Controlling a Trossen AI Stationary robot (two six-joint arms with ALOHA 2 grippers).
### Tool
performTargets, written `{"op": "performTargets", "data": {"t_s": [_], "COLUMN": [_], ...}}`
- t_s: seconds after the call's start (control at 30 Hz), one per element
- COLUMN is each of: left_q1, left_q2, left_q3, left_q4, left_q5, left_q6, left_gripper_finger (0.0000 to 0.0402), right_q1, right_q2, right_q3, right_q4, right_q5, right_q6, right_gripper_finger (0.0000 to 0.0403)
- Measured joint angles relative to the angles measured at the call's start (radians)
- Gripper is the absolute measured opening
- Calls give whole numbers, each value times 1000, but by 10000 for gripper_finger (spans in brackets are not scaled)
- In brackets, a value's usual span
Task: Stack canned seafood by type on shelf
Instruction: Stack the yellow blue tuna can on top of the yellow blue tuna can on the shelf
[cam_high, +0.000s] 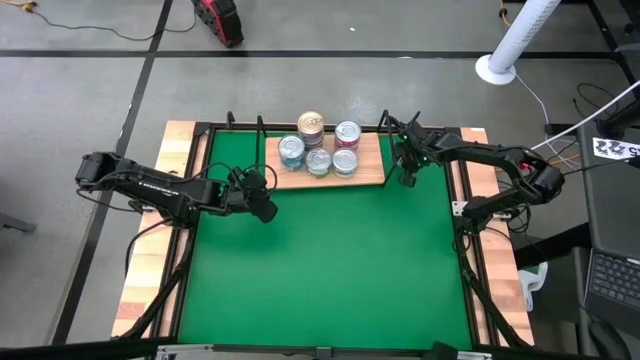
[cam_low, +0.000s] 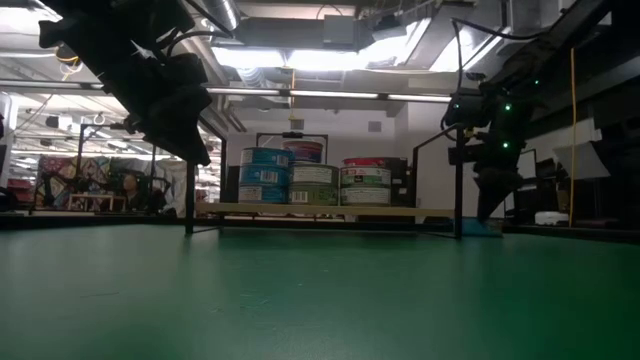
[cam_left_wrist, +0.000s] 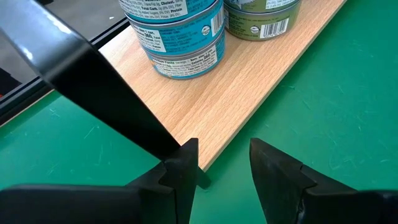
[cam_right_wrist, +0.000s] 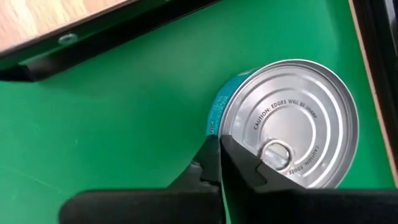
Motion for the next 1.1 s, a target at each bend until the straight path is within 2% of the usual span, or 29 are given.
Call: {"op": "performTargets", "data": {"t_s": [0.27, 0.57, 0.83, 1.1], "left_q1": [0, 0, 0, -1], "left_q2": [0, 0, 0, 0], "left_q3": [0, 0, 0, 0], "left_q4": [0, 0, 0, 0], "left_q5": [0, 0, 0, 0], "left_q6": [0, 0, 0, 0], "left_gripper_finger": [141, 141, 141, 141], "right_q1": [0, 0, 1, 1], "right_q2": [-9, -90, -107, -108], "right_q3": [0, -7, -6, -6], "right_q4": [-13, -167, -251, -242], "right_q5": [-15, -37, -146, -169], "right_q6": [82, 159, 258, 288], "right_gripper_finger": [2, 0, 0, 0]}}
